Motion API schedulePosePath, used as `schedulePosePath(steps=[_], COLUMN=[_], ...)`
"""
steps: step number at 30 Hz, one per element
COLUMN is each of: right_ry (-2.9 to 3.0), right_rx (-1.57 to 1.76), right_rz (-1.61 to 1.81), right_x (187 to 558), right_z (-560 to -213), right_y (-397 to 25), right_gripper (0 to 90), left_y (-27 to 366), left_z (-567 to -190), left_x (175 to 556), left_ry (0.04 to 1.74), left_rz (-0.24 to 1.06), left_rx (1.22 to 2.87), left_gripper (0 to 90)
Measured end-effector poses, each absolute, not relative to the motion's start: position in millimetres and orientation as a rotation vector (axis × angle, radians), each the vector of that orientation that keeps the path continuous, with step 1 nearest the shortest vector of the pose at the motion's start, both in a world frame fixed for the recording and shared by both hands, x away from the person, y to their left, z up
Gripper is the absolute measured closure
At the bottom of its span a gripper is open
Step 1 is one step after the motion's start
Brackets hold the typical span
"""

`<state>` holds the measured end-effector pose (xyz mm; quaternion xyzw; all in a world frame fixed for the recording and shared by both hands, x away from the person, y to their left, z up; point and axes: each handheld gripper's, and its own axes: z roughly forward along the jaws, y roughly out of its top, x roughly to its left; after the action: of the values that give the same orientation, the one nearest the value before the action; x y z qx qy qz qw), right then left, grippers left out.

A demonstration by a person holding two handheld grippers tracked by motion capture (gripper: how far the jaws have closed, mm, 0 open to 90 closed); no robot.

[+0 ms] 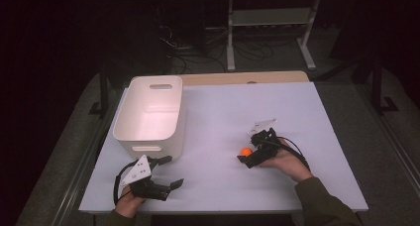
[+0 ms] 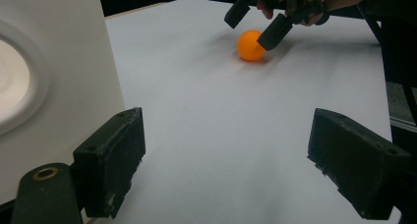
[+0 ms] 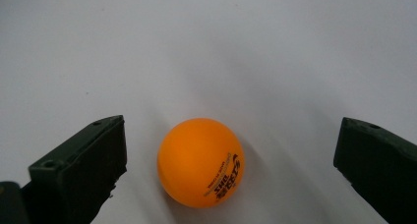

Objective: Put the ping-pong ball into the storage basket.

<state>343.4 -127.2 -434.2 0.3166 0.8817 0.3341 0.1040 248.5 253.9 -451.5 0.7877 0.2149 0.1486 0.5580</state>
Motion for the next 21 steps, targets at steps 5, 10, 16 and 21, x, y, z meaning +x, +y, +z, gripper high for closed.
schedulePosePath(steps=[5,10,16,21], right_ry=[2.605,2.624,2.639,2.646], right_rx=[0.926,0.902,0.897,0.889], right_rz=[0.982,0.967,0.957,0.957], right_x=[343.3,341.9,340.6,339.8], right_z=[-434.8,-437.0,-437.6,-437.3], right_y=[-126.7,-124.4,-122.9,-122.8], right_gripper=[0.0,1.4,6.7,12.3], left_y=[253.8,253.8,253.8,253.8], left_z=[-451.5,-451.5,-451.5,-451.5], left_x=[248.4,248.4,248.4,248.4], left_ry=[0.504,0.506,0.505,0.503], left_rz=[0.352,0.351,0.352,0.353], left_rx=[1.859,1.859,1.859,1.861], left_gripper=[14.1,14.1,14.1,14.1])
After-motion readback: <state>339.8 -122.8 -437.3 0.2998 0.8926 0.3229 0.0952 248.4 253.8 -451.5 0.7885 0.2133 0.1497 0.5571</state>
